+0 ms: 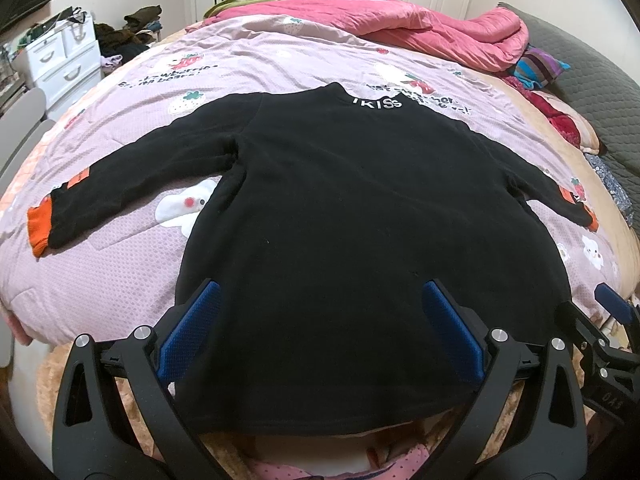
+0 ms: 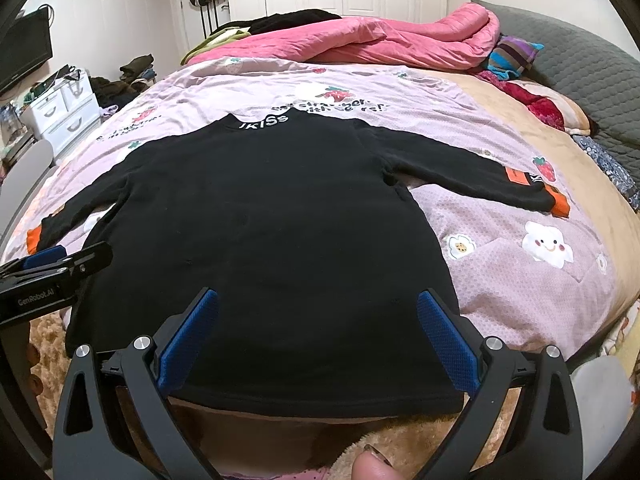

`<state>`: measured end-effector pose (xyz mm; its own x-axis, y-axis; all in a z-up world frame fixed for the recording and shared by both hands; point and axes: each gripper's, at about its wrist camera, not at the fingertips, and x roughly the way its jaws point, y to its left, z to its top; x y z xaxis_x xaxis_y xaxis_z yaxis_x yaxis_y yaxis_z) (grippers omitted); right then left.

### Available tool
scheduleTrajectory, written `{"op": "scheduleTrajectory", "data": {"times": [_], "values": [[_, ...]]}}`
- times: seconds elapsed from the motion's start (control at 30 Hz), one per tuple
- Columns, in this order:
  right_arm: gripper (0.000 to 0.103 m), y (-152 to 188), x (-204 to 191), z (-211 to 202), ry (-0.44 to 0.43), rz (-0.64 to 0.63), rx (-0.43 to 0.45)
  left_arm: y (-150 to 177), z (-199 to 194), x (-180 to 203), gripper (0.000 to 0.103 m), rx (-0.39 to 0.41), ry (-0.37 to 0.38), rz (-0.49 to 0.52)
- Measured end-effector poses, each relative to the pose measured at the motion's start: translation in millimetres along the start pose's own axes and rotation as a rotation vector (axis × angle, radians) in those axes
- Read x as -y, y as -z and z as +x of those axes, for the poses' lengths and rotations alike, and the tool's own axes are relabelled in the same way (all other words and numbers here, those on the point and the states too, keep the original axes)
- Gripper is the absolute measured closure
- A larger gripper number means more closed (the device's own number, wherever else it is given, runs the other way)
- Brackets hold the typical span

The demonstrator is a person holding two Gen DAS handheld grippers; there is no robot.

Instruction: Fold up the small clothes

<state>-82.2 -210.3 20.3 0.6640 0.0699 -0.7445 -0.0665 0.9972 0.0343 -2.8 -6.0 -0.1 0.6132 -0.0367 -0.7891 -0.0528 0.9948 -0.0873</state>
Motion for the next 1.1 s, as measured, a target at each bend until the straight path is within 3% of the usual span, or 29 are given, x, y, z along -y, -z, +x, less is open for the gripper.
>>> {"op": "scheduleTrajectory", "data": {"times": [1.1], "values": [[0.004,-24.1,14.5,16.4,-0.01,0.04,0.015,-29.5,18.9,13.7,0.009,-0.017,0.004,0.001]]}}
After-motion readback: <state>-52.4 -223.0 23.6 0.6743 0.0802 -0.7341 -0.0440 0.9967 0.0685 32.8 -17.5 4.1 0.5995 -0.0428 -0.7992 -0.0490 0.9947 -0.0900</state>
